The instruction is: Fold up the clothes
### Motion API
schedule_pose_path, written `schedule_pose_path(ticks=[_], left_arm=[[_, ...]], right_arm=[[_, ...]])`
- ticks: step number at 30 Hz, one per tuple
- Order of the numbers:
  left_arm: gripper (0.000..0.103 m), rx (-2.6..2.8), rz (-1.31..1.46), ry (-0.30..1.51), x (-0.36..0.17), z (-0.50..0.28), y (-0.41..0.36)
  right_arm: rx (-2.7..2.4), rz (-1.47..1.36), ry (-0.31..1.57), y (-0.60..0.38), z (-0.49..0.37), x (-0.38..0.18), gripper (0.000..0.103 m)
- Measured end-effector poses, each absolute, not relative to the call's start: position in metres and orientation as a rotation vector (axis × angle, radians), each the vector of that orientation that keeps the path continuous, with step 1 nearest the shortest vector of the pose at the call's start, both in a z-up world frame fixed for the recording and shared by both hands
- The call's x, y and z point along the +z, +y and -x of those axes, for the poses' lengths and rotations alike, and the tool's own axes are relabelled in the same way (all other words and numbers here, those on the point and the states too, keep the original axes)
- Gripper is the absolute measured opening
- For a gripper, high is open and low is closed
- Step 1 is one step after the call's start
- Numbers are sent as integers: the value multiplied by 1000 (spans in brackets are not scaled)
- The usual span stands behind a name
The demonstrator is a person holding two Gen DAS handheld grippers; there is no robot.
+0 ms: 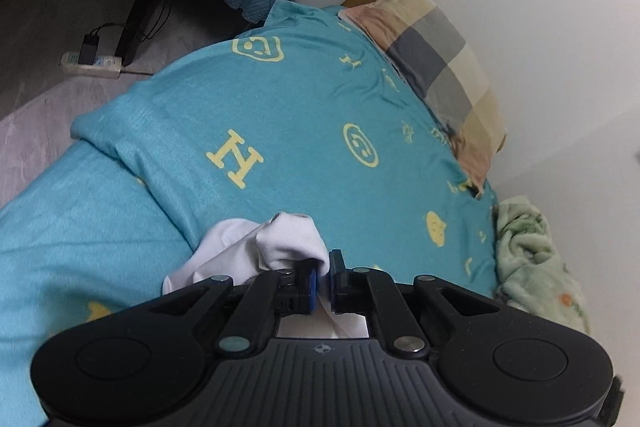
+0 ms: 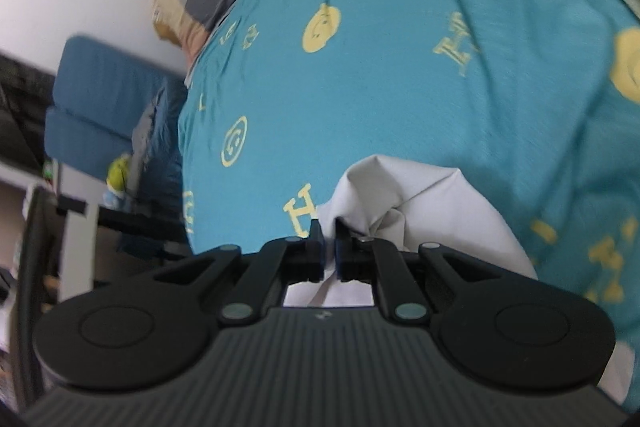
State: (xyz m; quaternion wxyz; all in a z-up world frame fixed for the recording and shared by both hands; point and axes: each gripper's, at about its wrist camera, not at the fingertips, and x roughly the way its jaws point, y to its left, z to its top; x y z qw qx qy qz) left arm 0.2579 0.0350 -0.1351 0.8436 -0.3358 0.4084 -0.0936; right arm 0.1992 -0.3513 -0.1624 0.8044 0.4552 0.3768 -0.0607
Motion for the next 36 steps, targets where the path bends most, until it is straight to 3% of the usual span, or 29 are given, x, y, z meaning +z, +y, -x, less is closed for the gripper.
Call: schedule_pose_path(ticks=[6, 8, 10, 11, 16, 25, 36], left_arm=[[12, -227, 554, 847, -136, -259, 25], [20, -250, 507, 833, -130, -254, 22], [47, -270, 435, 805, -125, -248, 17], [52, -268, 372, 788, -121, -244, 12], [59, -261, 179, 773, -121, -237, -8], [59, -247, 70, 841, -143, -241, -21], [59, -297, 23, 828, -122, -209, -30]], right_arm=[[-101, -818, 817, -337, -205, -159, 14], [-68, -746, 782, -331, -201, -149, 31], [-37, -679, 735, -324, -197, -139, 63], [-19, -647, 718, -320, -196, -136, 66], [18, -479, 712, -302, -201, -132, 66], [4, -372, 823, -294, -214, -160, 64], [-11, -333, 813, -287, -185, -135, 65]])
